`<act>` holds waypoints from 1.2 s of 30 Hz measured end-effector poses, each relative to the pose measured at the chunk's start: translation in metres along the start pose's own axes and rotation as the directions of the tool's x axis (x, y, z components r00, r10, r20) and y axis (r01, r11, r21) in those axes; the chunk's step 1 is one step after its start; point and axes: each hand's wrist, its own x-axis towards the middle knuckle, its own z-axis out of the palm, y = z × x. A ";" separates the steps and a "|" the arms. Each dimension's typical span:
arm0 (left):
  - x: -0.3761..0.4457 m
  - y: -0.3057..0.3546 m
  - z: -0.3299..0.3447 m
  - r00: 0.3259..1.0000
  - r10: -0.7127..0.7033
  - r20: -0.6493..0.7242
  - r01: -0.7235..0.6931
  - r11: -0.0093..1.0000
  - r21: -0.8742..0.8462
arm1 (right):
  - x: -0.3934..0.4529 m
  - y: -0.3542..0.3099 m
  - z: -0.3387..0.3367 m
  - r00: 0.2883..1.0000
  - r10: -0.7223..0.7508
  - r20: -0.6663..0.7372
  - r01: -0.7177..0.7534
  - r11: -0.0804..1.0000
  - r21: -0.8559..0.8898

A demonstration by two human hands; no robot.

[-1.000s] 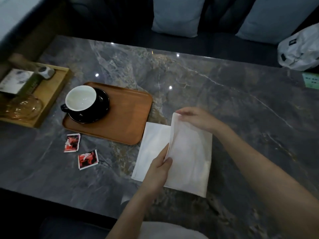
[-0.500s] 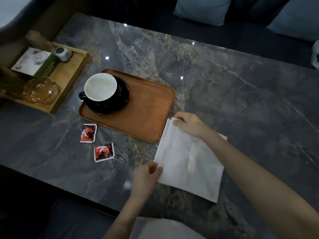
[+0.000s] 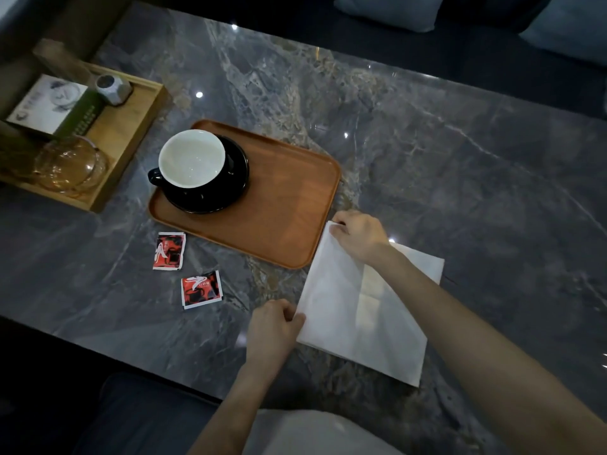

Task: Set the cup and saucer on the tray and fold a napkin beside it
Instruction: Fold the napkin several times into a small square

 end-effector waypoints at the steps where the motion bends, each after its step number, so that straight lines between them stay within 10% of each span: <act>1: 0.001 0.000 0.000 1.000 -0.002 0.010 0.002 1.000 0.016 | 0.000 0.000 0.001 1.000 0.007 -0.006 -0.007 1.000 0.004; 5: -0.001 0.010 0.000 0.998 0.063 -0.026 -0.053 0.953 0.299 | -0.007 -0.002 0.012 0.984 -0.005 -0.179 0.017 0.998 0.065; 9: 0.005 0.022 0.019 0.852 0.519 -0.070 -0.451 0.794 0.408 | -0.036 -0.004 0.026 0.837 0.018 -0.547 0.137 0.961 0.240; 15: 0.052 0.043 0.056 0.768 0.631 0.108 -0.596 0.644 0.480 | -0.074 -0.009 0.042 0.905 0.277 -0.324 0.012 0.743 0.669; 24: 0.060 0.041 0.064 0.796 0.600 0.083 -0.524 0.613 0.591 | -0.086 0.047 0.069 0.955 0.098 -0.278 -0.125 0.989 -0.080; 32: 0.058 0.043 0.065 0.809 0.584 0.062 -0.494 0.619 0.610 | -0.121 0.098 0.044 0.846 0.444 -0.295 -0.492 0.864 -0.108; 36: 0.059 0.043 0.066 0.816 0.572 0.081 -0.491 0.613 0.619 | -0.110 0.035 0.059 0.899 0.280 -0.338 -0.288 0.957 0.025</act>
